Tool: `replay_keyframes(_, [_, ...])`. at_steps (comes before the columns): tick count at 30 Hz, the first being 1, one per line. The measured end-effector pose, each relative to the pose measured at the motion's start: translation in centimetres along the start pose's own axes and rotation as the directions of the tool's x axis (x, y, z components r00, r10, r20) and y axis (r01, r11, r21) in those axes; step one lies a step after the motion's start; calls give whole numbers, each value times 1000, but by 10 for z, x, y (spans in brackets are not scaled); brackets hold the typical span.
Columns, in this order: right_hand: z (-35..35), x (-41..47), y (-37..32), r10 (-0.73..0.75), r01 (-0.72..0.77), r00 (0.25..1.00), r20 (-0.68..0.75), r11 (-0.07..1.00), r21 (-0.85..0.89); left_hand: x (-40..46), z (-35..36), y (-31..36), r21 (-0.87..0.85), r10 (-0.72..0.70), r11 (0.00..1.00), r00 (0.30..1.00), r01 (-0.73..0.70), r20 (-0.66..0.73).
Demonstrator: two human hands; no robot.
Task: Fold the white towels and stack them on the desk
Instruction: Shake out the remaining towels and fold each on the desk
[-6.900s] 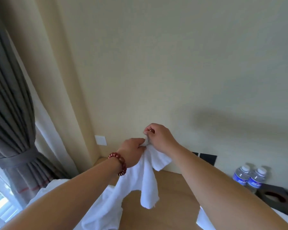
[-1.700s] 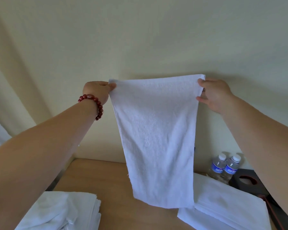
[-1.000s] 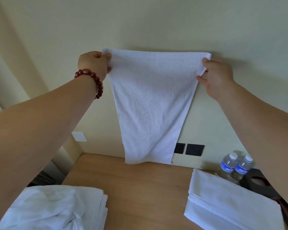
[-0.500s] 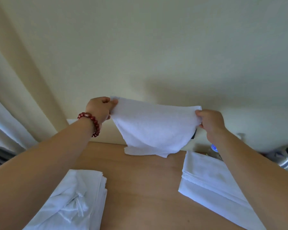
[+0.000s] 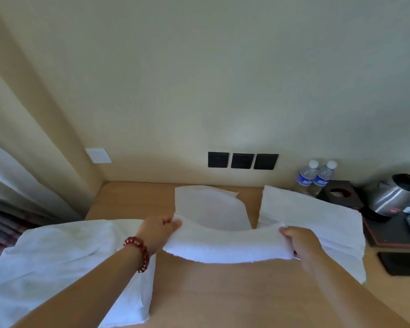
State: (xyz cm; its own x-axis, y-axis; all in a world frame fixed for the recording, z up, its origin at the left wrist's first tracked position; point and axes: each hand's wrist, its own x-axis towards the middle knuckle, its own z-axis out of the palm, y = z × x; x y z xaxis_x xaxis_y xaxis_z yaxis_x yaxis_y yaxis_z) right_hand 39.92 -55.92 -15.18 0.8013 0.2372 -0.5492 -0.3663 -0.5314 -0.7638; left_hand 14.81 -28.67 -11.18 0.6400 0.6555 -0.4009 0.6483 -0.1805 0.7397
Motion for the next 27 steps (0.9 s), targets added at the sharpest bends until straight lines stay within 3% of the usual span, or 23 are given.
replay_keyframes(6, [18,-12,62,268,-244,950,158,957,-154,-8,33,-63,278,-177,955,952,105,251])
replay_keyframes(9, [21,-16,61,343,-256,885,314,924,-285,-12,42,-80,351,-275,924,901,151,336])
replay_keyframes(13, [26,-3,54,360,-213,840,405,906,-365,-12,58,-101,386,-347,900,868,202,356])
replay_keyframes(17, [43,33,59,319,-242,881,351,939,-246,7,61,-108,233,-321,934,924,273,206])
replay_keyframes(21, [53,82,36,214,-158,897,386,972,-173,50,53,-108,98,-341,936,940,339,5])
replay_keyframes(27, [81,163,-21,-16,30,942,336,999,-38,135,41,-65,115,-257,953,949,280,-185])
